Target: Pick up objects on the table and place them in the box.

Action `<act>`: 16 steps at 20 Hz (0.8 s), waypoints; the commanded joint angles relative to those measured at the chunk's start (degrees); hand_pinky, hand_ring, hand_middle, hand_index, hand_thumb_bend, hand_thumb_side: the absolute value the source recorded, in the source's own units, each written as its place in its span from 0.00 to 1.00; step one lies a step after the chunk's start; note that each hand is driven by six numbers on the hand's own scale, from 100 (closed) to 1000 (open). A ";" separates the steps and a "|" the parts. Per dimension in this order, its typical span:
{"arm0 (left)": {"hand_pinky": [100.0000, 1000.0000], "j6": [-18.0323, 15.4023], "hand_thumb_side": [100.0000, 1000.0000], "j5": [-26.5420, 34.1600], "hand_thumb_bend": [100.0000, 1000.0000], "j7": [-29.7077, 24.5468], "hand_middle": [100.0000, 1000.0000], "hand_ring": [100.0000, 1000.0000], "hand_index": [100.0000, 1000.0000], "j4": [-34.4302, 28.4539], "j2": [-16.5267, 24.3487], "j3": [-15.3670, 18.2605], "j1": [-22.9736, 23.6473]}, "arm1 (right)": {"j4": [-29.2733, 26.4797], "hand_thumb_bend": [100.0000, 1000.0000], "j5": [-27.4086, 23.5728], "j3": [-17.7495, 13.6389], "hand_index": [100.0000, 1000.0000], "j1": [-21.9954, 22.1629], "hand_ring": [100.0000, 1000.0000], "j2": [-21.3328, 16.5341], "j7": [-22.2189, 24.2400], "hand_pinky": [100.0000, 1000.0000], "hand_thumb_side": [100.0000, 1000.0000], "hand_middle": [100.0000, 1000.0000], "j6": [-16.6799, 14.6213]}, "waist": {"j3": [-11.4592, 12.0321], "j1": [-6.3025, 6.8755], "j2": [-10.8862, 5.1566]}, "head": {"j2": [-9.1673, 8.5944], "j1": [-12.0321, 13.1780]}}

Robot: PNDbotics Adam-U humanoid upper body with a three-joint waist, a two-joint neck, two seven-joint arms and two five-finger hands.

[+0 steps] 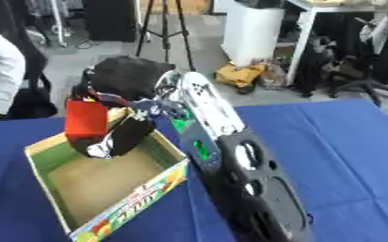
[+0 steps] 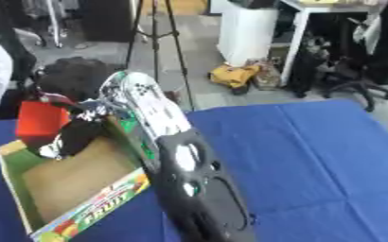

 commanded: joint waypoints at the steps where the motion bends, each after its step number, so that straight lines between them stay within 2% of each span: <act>1: 0.31 -0.18 0.79 0.20 0.33 -0.12 0.61 0.57 0.90 -1.15 0.96 -0.18 -0.42 | 0.68 0.00 3.90 -0.94 0.47 -1.14 0.70 2.04 3.95 0.75 0.62 0.33 -5.35 | 0.30 0.20 -1.00 | 0.07 -0.21; 7: 0.31 -0.03 0.79 0.03 0.33 -0.15 0.61 0.57 0.90 -1.15 0.75 -0.04 -0.31 | 2.90 0.00 10.66 -2.57 0.46 -0.78 0.70 2.94 -0.57 0.75 0.62 0.33 -3.49 | 0.43 0.24 -0.87 | 0.00 0.16; 16: 0.31 -0.08 0.79 -0.03 0.34 -0.03 0.61 0.57 0.90 -1.15 0.79 0.01 0.04 | 2.71 0.00 13.26 -4.21 0.46 -0.24 0.70 1.99 -2.86 0.75 0.62 0.32 -1.55 | 0.14 0.59 -1.08 | -0.26 0.96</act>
